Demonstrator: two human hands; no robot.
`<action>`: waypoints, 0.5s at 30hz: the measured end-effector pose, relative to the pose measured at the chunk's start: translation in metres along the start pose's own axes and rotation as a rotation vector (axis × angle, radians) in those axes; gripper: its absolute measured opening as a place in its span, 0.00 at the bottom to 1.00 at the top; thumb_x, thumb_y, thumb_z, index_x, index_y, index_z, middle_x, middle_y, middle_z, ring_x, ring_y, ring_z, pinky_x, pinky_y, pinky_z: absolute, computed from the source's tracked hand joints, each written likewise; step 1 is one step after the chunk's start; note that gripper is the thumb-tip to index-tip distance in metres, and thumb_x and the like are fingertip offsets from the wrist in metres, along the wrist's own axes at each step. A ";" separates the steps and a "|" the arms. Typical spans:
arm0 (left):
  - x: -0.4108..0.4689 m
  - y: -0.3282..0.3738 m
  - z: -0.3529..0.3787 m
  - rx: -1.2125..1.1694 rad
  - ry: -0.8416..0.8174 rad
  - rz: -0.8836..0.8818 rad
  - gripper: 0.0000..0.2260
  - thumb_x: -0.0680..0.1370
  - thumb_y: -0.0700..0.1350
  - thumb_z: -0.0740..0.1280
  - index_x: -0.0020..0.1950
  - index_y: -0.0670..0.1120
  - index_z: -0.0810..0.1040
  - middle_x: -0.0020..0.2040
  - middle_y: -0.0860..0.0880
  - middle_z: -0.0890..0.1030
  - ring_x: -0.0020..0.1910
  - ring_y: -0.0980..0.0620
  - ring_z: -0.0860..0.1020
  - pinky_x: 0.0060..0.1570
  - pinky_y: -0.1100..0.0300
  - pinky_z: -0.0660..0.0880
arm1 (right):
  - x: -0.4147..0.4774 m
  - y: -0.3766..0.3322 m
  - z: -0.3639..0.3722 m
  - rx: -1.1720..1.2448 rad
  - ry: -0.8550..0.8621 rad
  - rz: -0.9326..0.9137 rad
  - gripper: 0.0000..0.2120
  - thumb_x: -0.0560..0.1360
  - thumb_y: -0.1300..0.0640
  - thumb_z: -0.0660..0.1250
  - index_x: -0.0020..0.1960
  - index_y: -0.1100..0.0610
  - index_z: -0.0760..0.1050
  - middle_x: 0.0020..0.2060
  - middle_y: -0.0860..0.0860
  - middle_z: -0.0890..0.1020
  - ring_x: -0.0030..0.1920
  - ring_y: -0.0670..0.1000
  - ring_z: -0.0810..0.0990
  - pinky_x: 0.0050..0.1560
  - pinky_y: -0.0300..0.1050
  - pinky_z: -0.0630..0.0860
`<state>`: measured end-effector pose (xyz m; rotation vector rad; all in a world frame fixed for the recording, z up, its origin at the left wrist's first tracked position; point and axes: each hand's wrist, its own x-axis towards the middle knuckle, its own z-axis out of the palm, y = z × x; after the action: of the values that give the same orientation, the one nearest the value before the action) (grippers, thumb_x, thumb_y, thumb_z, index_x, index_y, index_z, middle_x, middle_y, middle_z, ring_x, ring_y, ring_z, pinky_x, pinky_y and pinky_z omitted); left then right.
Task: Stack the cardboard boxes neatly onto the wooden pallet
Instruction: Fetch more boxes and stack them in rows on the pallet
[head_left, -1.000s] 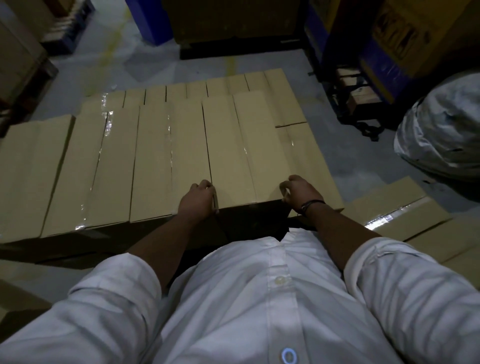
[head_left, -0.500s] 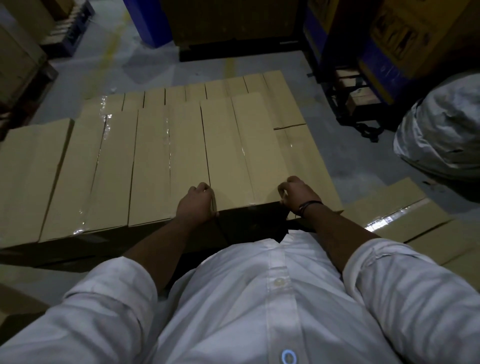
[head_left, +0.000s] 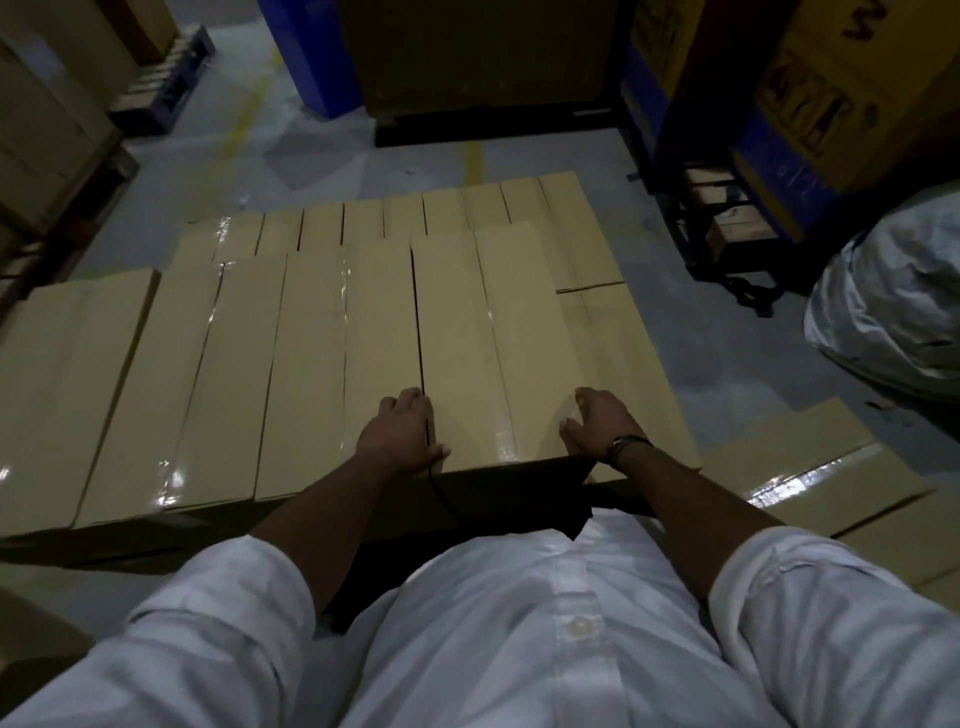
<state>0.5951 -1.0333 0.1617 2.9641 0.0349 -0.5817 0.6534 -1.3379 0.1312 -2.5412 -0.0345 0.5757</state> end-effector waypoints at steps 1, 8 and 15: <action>0.003 -0.001 -0.001 0.003 -0.010 -0.002 0.40 0.76 0.64 0.69 0.80 0.46 0.59 0.81 0.48 0.55 0.76 0.41 0.59 0.68 0.44 0.70 | 0.005 -0.001 -0.001 0.008 -0.012 0.009 0.33 0.78 0.48 0.68 0.78 0.60 0.61 0.71 0.61 0.70 0.69 0.60 0.71 0.67 0.50 0.70; 0.026 -0.003 -0.011 -0.019 -0.059 -0.036 0.46 0.74 0.67 0.69 0.82 0.46 0.53 0.83 0.49 0.49 0.78 0.40 0.53 0.72 0.44 0.65 | 0.040 -0.014 -0.015 0.118 -0.052 0.107 0.32 0.81 0.54 0.62 0.81 0.61 0.53 0.75 0.61 0.67 0.73 0.61 0.67 0.69 0.48 0.66; 0.029 -0.003 -0.016 -0.066 -0.151 -0.061 0.52 0.70 0.66 0.73 0.83 0.47 0.49 0.83 0.51 0.46 0.79 0.40 0.51 0.73 0.46 0.63 | 0.059 -0.026 -0.021 0.179 -0.102 0.196 0.30 0.76 0.57 0.65 0.76 0.63 0.61 0.68 0.62 0.74 0.66 0.60 0.74 0.61 0.46 0.71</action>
<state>0.6280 -1.0279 0.1649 2.8552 0.1278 -0.7941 0.7179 -1.3178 0.1370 -2.3548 0.2224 0.7490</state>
